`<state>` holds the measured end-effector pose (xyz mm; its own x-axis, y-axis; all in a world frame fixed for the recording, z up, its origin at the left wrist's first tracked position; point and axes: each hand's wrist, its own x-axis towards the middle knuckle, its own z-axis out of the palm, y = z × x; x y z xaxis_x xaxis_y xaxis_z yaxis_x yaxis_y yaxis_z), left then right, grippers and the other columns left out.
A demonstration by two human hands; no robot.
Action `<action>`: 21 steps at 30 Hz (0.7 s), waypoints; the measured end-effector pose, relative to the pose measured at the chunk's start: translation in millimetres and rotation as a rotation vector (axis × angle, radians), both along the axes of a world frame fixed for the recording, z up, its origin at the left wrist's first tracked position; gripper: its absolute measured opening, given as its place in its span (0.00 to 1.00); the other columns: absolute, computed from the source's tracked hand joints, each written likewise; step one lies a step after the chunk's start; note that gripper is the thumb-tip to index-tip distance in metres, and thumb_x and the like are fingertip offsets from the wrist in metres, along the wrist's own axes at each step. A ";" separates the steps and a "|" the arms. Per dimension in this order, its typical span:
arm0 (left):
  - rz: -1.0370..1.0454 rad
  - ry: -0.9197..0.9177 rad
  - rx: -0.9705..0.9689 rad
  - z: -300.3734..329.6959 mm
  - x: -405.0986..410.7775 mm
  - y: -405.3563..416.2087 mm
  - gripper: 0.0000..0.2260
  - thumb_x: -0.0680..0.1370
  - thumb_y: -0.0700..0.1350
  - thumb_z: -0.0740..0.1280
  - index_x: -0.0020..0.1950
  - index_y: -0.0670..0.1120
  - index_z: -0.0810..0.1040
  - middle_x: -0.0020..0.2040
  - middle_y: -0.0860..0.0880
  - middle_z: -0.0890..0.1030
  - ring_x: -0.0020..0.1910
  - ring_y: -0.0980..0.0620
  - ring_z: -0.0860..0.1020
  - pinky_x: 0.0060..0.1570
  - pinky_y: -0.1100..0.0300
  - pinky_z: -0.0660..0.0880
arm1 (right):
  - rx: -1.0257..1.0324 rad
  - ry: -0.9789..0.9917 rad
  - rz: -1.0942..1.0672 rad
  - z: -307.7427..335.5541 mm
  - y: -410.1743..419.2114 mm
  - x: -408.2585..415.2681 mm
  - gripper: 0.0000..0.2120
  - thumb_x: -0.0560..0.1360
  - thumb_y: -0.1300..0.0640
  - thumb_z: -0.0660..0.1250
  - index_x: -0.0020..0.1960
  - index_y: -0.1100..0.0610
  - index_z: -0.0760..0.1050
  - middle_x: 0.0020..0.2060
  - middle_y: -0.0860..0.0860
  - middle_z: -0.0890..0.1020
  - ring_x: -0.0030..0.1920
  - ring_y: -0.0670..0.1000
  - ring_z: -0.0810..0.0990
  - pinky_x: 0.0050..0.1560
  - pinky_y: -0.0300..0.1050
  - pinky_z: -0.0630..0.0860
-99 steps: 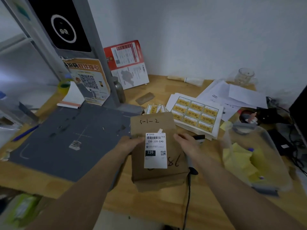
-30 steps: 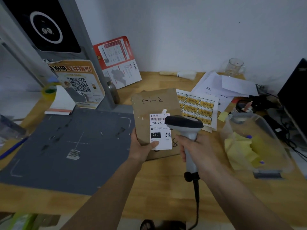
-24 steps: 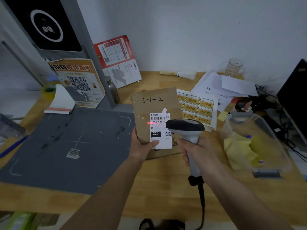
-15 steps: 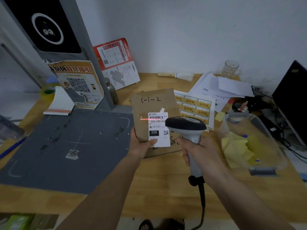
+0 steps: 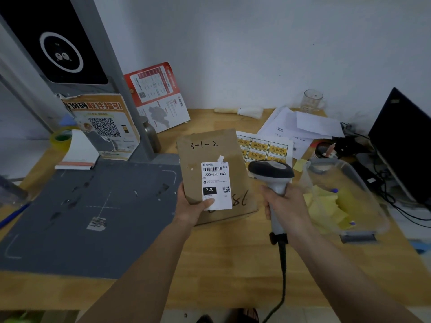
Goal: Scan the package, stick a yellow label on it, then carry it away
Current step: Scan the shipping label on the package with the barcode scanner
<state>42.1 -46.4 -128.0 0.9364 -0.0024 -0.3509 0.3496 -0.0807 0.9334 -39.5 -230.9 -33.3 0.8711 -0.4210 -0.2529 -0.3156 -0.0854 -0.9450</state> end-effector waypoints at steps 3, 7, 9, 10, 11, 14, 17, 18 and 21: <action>-0.008 -0.005 -0.003 -0.9 -2.6 1.1 0.42 0.67 0.36 0.76 0.74 0.54 0.57 0.60 0.53 0.73 0.59 0.53 0.70 0.57 0.59 0.67 | 0.022 0.063 -0.062 -20.9 -16.6 18.7 0.07 0.72 0.61 0.68 0.42 0.59 0.69 0.32 0.57 0.73 0.32 0.53 0.72 0.37 0.48 0.72; -0.020 0.012 0.010 -4.4 -4.6 3.5 0.43 0.67 0.37 0.77 0.74 0.55 0.57 0.61 0.53 0.75 0.60 0.51 0.72 0.57 0.58 0.68 | 0.081 0.154 -0.101 -52.9 -25.3 39.3 0.06 0.70 0.66 0.68 0.45 0.61 0.72 0.39 0.58 0.75 0.39 0.56 0.75 0.43 0.50 0.74; -0.027 0.020 0.014 -4.6 -5.1 3.9 0.43 0.66 0.37 0.77 0.74 0.54 0.58 0.61 0.52 0.76 0.60 0.51 0.73 0.56 0.58 0.69 | 0.139 0.178 -0.124 -64.1 -23.5 46.6 0.08 0.71 0.66 0.68 0.50 0.63 0.73 0.41 0.58 0.76 0.37 0.54 0.75 0.40 0.47 0.74; -0.025 0.029 0.017 -4.1 -5.9 3.7 0.42 0.66 0.37 0.78 0.74 0.53 0.59 0.61 0.52 0.76 0.60 0.50 0.74 0.56 0.58 0.70 | 0.176 0.181 -0.140 -68.1 -22.2 49.4 0.10 0.71 0.66 0.68 0.52 0.64 0.73 0.42 0.58 0.77 0.37 0.53 0.76 0.37 0.45 0.75; -0.017 0.042 0.023 -4.1 -6.6 3.9 0.42 0.65 0.37 0.78 0.73 0.53 0.60 0.61 0.51 0.77 0.60 0.50 0.74 0.57 0.57 0.70 | 0.215 0.182 -0.153 -70.0 -20.7 50.3 0.12 0.71 0.66 0.68 0.54 0.64 0.73 0.42 0.58 0.77 0.37 0.53 0.76 0.35 0.44 0.75; -0.043 0.112 0.027 -3.2 -11.3 8.0 0.42 0.63 0.39 0.80 0.72 0.50 0.64 0.62 0.49 0.78 0.61 0.47 0.76 0.60 0.51 0.73 | 0.212 0.192 -0.170 -76.6 -23.9 49.2 0.12 0.71 0.66 0.68 0.53 0.62 0.72 0.42 0.58 0.77 0.40 0.55 0.78 0.31 0.44 0.75; -0.159 0.231 0.014 -0.2 -21.8 12.7 0.38 0.62 0.42 0.81 0.68 0.52 0.69 0.60 0.50 0.81 0.58 0.46 0.79 0.52 0.48 0.78 | 0.155 0.245 -0.171 -84.0 -33.5 44.3 0.13 0.70 0.65 0.68 0.54 0.59 0.72 0.43 0.58 0.78 0.43 0.58 0.79 0.36 0.47 0.77; -0.177 0.265 0.031 0.5 -25.1 12.9 0.37 0.61 0.43 0.81 0.67 0.52 0.69 0.59 0.51 0.81 0.57 0.47 0.79 0.47 0.50 0.78 | 0.156 0.265 -0.171 -86.8 -34.9 43.0 0.13 0.70 0.65 0.68 0.54 0.59 0.72 0.43 0.58 0.78 0.44 0.58 0.79 0.37 0.48 0.78; -0.183 0.311 0.081 0.6 -24.9 11.1 0.37 0.61 0.42 0.81 0.66 0.53 0.69 0.59 0.51 0.80 0.56 0.47 0.78 0.45 0.52 0.76 | 0.140 0.309 -0.144 -91.4 -35.9 39.8 0.13 0.70 0.65 0.68 0.54 0.60 0.72 0.43 0.59 0.79 0.41 0.57 0.80 0.39 0.51 0.80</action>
<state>17.2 -35.4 -127.4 0.7717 -0.1202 -0.6246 0.5886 -0.2372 0.7729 0.3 -266.8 -124.7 0.6792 -0.4764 -0.5584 -0.5871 0.1040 -0.8028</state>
